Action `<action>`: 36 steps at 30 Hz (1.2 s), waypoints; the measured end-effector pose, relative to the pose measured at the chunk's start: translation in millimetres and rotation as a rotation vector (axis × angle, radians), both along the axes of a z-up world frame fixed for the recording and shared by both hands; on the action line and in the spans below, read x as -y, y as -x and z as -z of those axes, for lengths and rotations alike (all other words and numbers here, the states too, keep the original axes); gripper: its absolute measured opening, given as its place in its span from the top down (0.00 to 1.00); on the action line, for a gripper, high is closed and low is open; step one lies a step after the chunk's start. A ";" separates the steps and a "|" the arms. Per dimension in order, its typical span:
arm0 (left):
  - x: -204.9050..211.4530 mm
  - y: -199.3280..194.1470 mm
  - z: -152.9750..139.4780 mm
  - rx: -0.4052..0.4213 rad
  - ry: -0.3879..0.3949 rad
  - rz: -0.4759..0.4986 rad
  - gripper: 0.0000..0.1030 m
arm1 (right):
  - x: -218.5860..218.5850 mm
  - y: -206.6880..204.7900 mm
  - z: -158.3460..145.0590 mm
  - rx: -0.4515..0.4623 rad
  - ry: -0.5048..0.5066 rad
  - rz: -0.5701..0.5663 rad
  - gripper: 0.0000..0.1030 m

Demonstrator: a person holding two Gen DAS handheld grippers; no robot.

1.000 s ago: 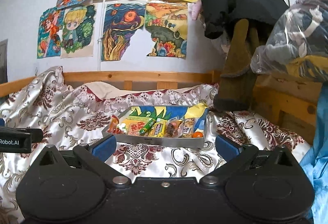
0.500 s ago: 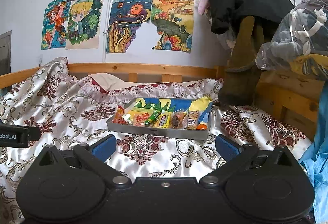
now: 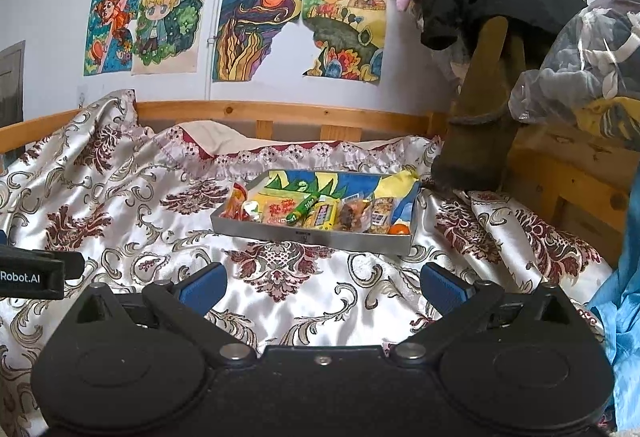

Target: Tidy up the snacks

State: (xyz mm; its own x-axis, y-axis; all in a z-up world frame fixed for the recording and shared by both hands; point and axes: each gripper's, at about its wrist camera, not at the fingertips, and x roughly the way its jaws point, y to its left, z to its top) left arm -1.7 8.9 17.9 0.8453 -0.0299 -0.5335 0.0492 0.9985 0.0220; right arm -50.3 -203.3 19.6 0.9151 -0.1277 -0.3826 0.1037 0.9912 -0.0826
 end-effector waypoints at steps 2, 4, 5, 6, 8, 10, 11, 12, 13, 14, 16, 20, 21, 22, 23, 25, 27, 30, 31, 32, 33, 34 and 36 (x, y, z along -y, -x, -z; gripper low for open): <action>-0.7 -0.6 0.3 -0.003 -0.001 -0.004 0.00 | 0.1 -0.4 0.2 -0.002 0.000 0.001 0.01; -1.4 -1.1 0.3 -0.005 0.004 -0.005 0.00 | 0.5 -0.6 0.3 -0.004 0.001 0.002 0.01; -1.7 -1.3 0.4 -0.005 0.005 -0.006 0.00 | 0.9 -0.5 0.2 -0.004 0.000 0.001 0.01; -1.9 -1.5 0.5 -0.006 0.005 -0.008 0.00 | 0.9 -0.5 0.2 -0.004 0.000 0.002 0.01; -2.2 -2.4 0.5 -0.008 0.004 -0.012 0.00 | 0.8 -0.6 0.3 -0.005 0.001 0.003 0.01; -2.5 -2.6 0.9 -0.009 0.004 -0.015 0.00 | 1.0 -1.2 0.8 -0.007 0.003 0.004 0.01; -2.5 -2.6 0.9 -0.009 0.004 -0.016 0.00 | 0.9 -1.2 0.9 -0.007 0.004 0.004 0.01; -3.2 -2.6 0.8 -0.009 0.005 -0.016 0.00 | 1.2 -1.3 1.3 -0.007 0.003 0.004 0.01; -3.1 -2.5 0.8 -0.008 0.005 -0.017 0.00 | 1.1 -1.3 1.3 -0.007 0.003 0.004 0.01; -3.4 -2.5 0.8 -0.008 0.005 -0.016 0.00 | 1.0 -1.3 1.3 -0.007 0.004 0.004 0.01; -3.4 -2.3 0.8 -0.008 0.005 -0.016 0.00 | 1.1 -1.3 1.4 -0.007 0.004 0.005 0.01; -3.3 -2.4 1.0 -0.009 0.005 -0.016 0.00 | 1.2 -1.4 1.3 -0.007 0.003 0.005 0.01; -3.2 -2.3 1.0 -0.009 0.005 -0.016 0.00 | 1.9 -1.4 2.1 -0.007 0.004 0.005 0.01; -3.2 -2.2 1.0 -0.008 0.005 -0.016 0.00 | 2.1 -1.4 2.4 -0.008 0.004 0.005 0.01; -3.0 -2.2 1.1 -0.008 0.005 -0.016 0.00 | 2.0 -1.5 2.1 -0.008 0.004 0.005 0.01; -2.8 -2.0 1.2 -0.008 0.003 -0.016 0.00 | 2.2 -1.4 2.2 -0.007 0.004 0.005 0.01; -2.6 -1.9 1.1 -0.008 0.004 -0.017 0.00 | 2.0 -1.4 1.9 -0.008 0.004 0.005 0.01; -2.1 -1.7 1.1 -0.008 0.005 -0.017 0.00 | 2.0 -1.4 1.9 -0.008 0.004 0.004 0.01; -2.1 -1.6 1.1 -0.007 0.004 -0.017 0.00 | 1.9 -1.4 1.8 -0.008 0.005 0.005 0.01; -1.8 -1.7 1.1 -0.008 0.004 -0.018 0.00 | 1.9 -1.3 1.8 -0.008 0.005 0.005 0.01; -1.7 -1.7 1.2 -0.008 0.003 -0.018 0.00 | 2.3 -1.3 2.1 -0.008 0.005 0.005 0.01; -1.7 -1.5 1.2 -0.009 0.003 -0.019 0.00 | 1.9 -1.3 1.7 -0.008 0.004 0.005 0.01; -1.7 -1.4 1.0 -0.008 0.004 -0.018 0.00 | 2.8 -1.6 2.3 -0.008 0.003 0.007 0.01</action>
